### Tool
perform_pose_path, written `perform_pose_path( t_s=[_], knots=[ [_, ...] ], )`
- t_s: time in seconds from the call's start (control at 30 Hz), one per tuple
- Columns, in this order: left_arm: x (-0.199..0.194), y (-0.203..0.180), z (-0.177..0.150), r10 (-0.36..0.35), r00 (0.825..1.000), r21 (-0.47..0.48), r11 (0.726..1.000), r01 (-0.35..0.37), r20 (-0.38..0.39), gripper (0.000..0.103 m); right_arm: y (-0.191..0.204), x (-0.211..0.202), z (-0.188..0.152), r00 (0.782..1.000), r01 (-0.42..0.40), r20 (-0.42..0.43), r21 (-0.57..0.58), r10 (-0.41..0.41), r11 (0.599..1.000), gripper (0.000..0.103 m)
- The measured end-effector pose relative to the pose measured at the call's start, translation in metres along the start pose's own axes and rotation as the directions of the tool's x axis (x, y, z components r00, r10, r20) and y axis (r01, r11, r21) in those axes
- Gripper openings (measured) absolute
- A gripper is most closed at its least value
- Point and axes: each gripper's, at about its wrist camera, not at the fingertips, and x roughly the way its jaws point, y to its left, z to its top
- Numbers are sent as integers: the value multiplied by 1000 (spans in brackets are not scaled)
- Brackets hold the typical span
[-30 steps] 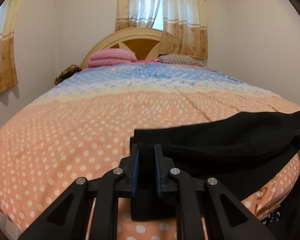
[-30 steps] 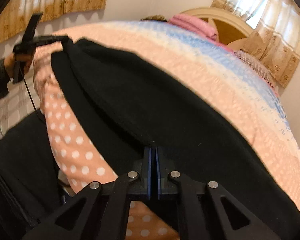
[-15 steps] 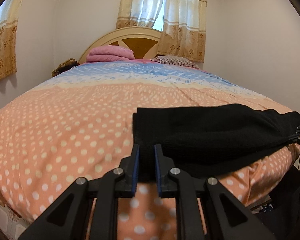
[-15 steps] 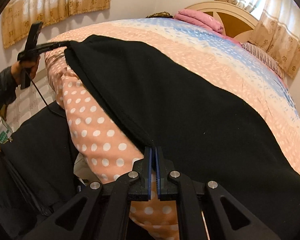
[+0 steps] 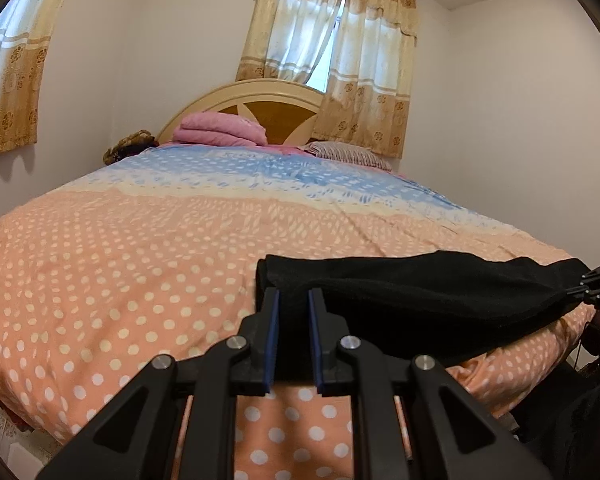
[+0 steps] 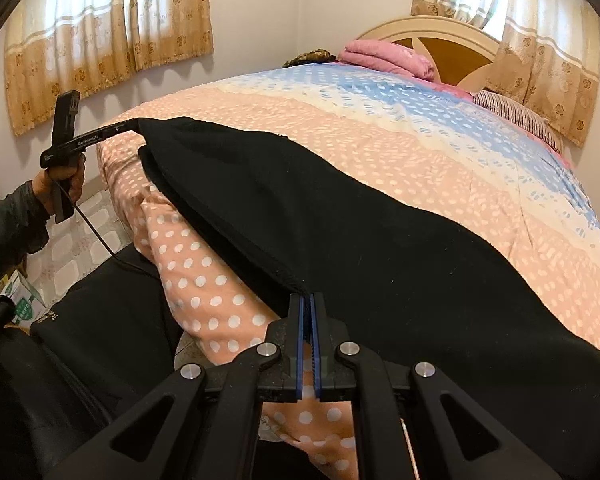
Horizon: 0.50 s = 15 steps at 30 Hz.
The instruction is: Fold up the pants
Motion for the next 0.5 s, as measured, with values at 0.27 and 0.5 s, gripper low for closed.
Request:
perform_pose_path(
  t_s=[0.27,0.5],
  knots=[
    [16,7,-31,27,995,-17,999,-28,-97,17,0,35,-16,996,-8,-94,12,9,1000,3],
    [-14,8,-18,130,990,-26,991,-132,-48,59,-19,13,-18,997,43,-62,33,-41,999,39]
  ],
)
